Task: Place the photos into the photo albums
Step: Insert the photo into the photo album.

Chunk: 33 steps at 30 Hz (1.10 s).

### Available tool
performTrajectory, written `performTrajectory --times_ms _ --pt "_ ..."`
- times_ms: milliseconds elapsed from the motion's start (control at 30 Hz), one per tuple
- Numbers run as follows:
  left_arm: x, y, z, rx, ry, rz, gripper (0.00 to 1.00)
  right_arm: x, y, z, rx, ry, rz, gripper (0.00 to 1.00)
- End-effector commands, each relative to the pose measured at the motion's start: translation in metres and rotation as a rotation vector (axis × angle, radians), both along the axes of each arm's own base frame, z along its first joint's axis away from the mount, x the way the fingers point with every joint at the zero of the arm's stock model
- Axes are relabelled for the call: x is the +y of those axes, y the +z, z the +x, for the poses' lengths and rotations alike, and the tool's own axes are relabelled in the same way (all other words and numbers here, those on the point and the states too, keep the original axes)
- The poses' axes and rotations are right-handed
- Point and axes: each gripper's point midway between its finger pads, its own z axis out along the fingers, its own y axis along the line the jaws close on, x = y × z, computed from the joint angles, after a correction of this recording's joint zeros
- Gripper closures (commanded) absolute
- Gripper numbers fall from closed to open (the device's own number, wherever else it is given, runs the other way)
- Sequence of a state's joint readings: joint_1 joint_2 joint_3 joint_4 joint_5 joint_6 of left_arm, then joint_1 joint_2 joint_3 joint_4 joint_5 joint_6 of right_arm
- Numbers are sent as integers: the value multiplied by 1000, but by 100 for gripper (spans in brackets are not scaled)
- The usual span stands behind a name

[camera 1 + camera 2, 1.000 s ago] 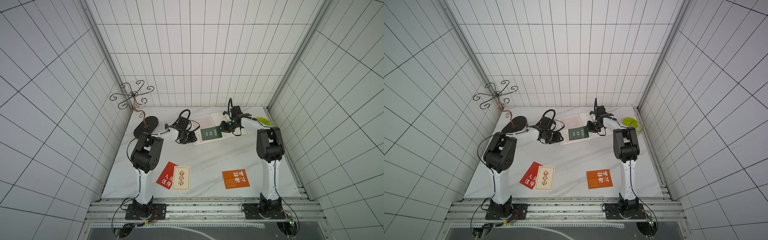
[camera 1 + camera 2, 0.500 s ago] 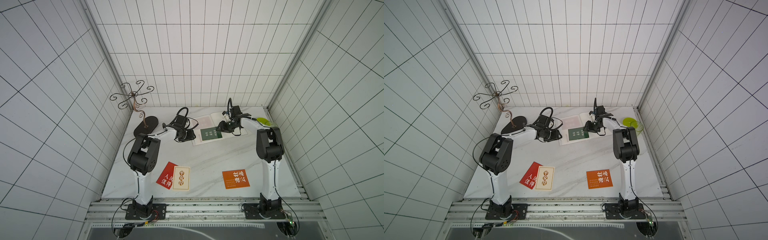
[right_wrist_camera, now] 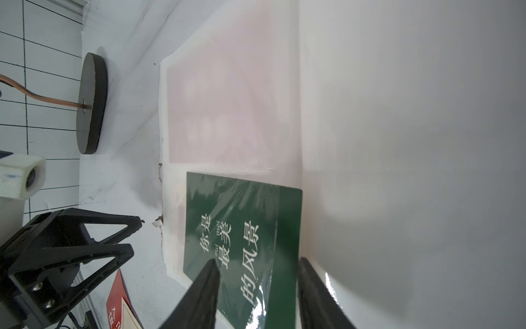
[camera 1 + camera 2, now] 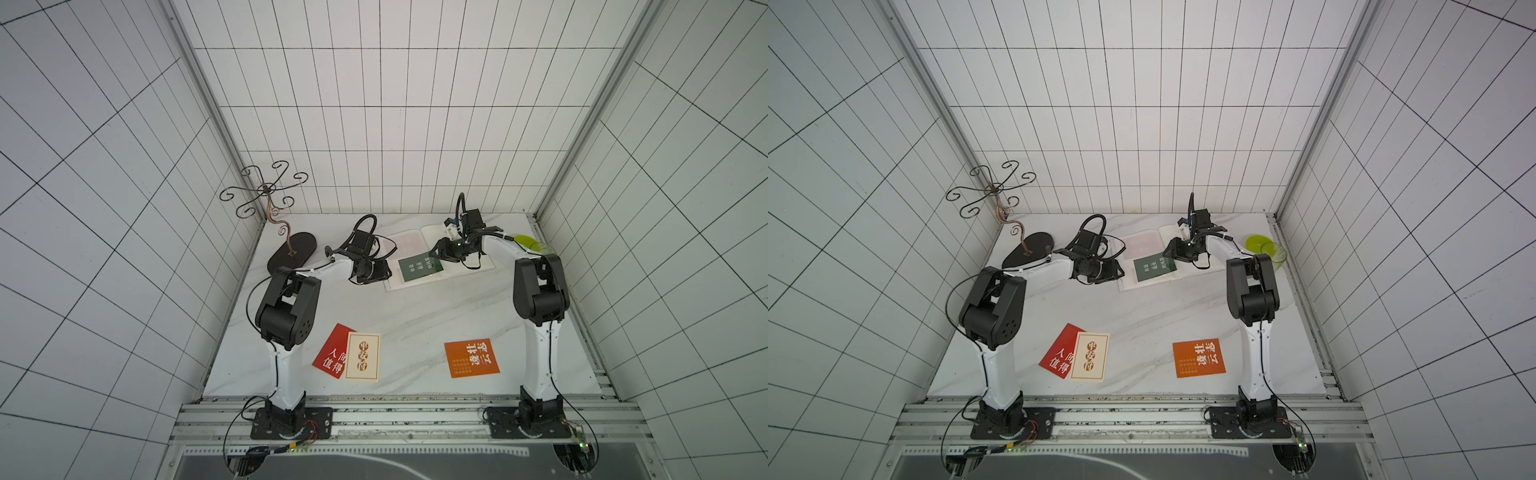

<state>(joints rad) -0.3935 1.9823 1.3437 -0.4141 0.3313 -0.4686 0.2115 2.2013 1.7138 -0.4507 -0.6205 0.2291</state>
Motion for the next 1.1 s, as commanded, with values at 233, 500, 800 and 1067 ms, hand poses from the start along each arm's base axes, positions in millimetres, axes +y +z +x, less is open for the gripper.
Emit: performTrajectory --times_ms 233,500,800,1067 --pt "-2 16 4 -43 9 -33 49 18 18 -11 -8 37 69 53" --pt "-3 15 3 -37 7 -42 49 31 12 -14 9 67 85 53" --pt "-3 17 3 -41 5 -44 49 38 3 -14 32 72 96 53" --pt "1 14 4 -26 21 -62 49 42 -10 -12 54 65 116 53"
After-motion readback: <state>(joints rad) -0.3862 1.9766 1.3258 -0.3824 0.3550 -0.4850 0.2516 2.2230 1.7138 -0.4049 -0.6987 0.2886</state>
